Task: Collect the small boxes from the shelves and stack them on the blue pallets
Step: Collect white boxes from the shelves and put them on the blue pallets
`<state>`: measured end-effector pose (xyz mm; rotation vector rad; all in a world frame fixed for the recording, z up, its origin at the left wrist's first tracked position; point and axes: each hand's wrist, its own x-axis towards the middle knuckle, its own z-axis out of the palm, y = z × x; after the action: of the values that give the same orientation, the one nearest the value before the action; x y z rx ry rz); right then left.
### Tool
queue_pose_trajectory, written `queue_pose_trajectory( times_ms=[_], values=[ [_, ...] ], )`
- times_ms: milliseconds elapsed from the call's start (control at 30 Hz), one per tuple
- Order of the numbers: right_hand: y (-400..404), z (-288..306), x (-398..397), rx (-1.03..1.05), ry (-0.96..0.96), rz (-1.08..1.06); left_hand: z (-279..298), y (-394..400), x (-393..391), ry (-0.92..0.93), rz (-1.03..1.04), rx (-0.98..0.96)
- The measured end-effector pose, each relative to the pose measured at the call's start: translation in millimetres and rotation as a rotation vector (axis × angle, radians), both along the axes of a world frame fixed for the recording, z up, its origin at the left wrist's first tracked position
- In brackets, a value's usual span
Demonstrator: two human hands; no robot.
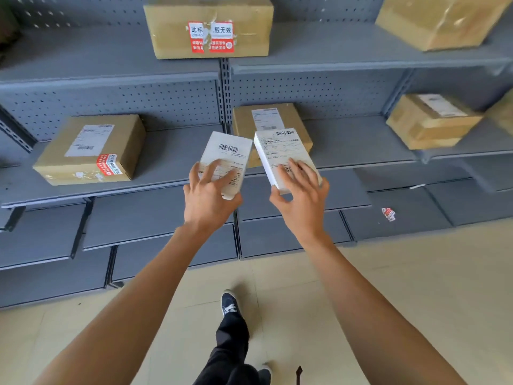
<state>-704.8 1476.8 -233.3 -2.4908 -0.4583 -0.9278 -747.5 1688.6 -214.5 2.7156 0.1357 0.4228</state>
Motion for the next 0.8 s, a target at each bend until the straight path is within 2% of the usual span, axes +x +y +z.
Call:
queue_pose_trajectory(
  times_ms=[333,467,800],
  values=[
    [-185.0,29.6,-64.6,0.002,-0.081,-0.325,39.6,-170.6,15.8,-0.011,-0.357,-0.035],
    [-244.8,38.2,-79.6,0.001,-0.035,-0.466,51.4,-229.3,25.5,-0.012,-0.479,-0.038],
    [-362.9,38.1,-61.6,-0.069,0.046,-0.727,51.6,-356.0,94.8,0.013,-0.731,-0.034]
  ],
)
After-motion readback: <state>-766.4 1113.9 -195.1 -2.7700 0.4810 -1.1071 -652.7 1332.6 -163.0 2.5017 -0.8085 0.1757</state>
